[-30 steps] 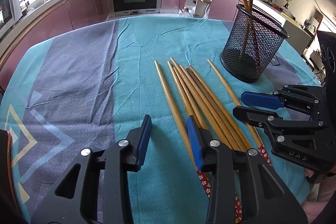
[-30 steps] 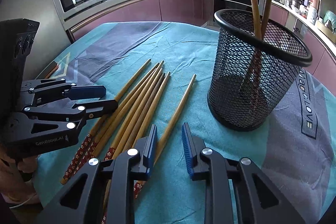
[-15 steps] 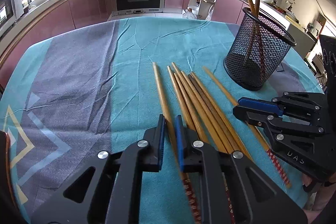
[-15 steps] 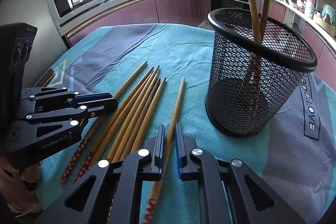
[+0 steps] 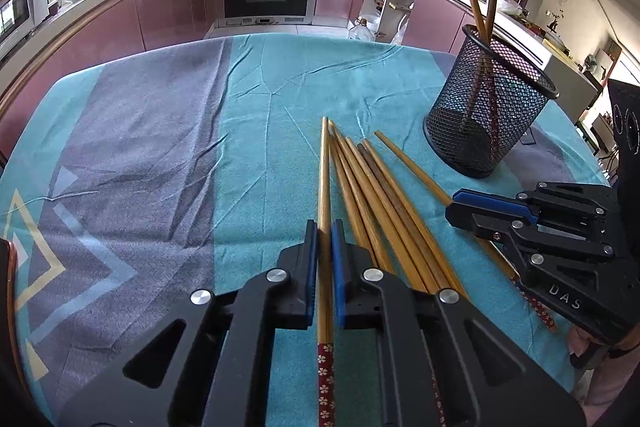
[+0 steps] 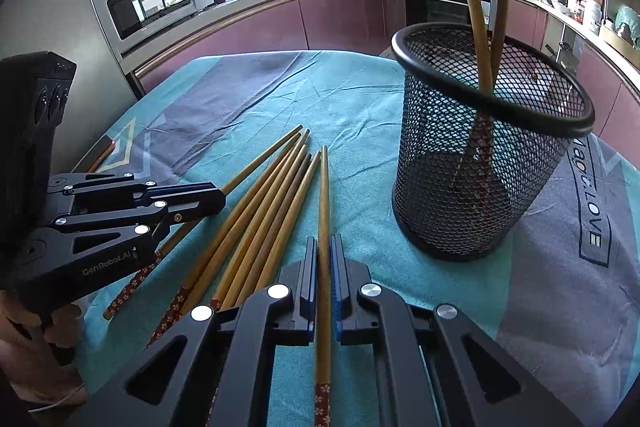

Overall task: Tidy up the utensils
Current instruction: 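Raise the right gripper's chopstick upright into the mesh cup while the left gripper inserts its own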

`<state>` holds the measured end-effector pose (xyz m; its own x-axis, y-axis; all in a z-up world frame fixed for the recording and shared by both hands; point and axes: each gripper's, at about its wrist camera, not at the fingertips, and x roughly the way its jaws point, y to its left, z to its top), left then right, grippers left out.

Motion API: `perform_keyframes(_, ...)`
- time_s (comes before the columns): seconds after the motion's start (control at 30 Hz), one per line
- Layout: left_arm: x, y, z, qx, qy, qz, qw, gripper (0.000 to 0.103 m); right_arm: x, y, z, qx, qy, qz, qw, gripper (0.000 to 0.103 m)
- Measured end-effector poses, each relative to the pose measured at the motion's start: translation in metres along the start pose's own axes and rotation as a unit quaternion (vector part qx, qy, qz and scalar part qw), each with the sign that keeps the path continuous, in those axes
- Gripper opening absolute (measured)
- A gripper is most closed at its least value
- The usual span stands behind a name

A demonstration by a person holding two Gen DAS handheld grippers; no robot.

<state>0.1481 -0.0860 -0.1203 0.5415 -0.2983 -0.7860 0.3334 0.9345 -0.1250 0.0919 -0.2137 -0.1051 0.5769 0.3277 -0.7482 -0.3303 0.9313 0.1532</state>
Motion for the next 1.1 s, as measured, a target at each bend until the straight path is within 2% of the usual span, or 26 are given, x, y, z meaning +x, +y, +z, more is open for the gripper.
perform_keyframes(0.6,-0.047,0.004,0.009,-0.013,-0.042,-0.046,0.9980,0.008,-0.047,0.002,0.011,-0.007,-0.068,0.025,0.997,0.005)
perform_keyframes(1.1,-0.105,0.004,0.032,-0.017,-0.102,-0.109,0.9887,0.008,-0.085,-0.007,0.021,0.001,-0.127,0.019,0.992,0.005)
